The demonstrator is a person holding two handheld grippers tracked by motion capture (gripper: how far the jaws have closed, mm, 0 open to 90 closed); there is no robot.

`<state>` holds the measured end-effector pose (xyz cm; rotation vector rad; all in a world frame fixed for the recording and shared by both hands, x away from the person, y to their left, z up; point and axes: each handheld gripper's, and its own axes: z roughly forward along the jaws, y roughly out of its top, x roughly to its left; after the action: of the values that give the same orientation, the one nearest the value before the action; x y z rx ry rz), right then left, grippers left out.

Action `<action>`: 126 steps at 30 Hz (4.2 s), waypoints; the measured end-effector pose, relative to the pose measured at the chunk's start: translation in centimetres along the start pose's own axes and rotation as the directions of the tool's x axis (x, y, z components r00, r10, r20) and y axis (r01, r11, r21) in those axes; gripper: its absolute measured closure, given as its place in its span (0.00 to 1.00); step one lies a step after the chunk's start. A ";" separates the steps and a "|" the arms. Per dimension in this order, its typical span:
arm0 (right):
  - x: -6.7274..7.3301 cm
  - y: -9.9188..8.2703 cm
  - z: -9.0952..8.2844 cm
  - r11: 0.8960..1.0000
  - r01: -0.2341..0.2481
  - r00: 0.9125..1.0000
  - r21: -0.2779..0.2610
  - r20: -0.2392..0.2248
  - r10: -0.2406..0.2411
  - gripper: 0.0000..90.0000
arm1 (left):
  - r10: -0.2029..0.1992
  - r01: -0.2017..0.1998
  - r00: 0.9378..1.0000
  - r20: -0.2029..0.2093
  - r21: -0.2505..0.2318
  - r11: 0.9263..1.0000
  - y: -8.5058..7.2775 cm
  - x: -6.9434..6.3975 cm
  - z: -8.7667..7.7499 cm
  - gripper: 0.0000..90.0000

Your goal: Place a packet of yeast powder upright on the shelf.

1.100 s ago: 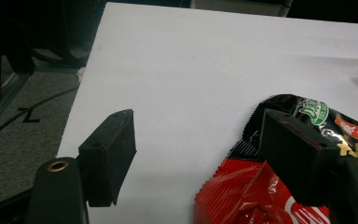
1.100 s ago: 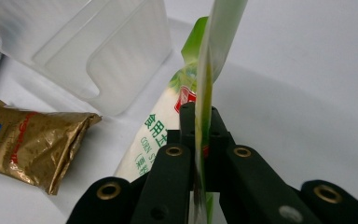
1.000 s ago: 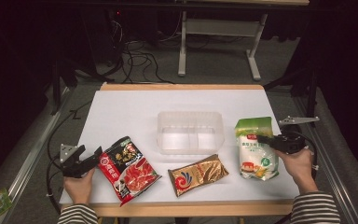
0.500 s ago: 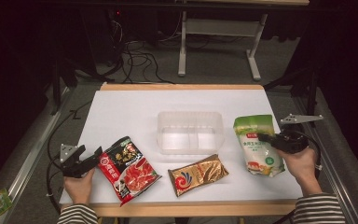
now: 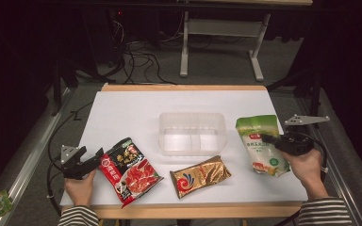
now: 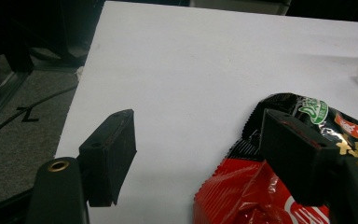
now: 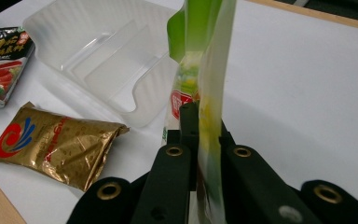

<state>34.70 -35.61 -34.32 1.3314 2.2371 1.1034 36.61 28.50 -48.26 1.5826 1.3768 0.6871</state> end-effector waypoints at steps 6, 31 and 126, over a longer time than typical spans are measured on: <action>0.5 0.2 -0.4 1.000 0.016 1.000 -0.009 -0.010 -0.016 1.00 | 0.000 0.000 1.000 0.000 0.000 1.000 0.0 0.0 0.0 0.30; 3.3 2.0 -0.8 0.997 0.053 0.995 -0.047 -0.087 -0.057 1.00 | 0.001 -0.001 1.000 0.004 0.002 1.000 0.0 0.0 0.0 0.30; 6.7 11.6 13.7 0.986 -0.060 0.997 -0.156 0.037 0.067 1.00 | -0.016 0.016 1.000 0.020 -0.012 1.000 -0.1 0.2 -0.1 0.30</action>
<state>46.55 -20.54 -33.82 1.3564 2.0470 1.2322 36.52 28.77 -48.28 1.5634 1.3671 0.6670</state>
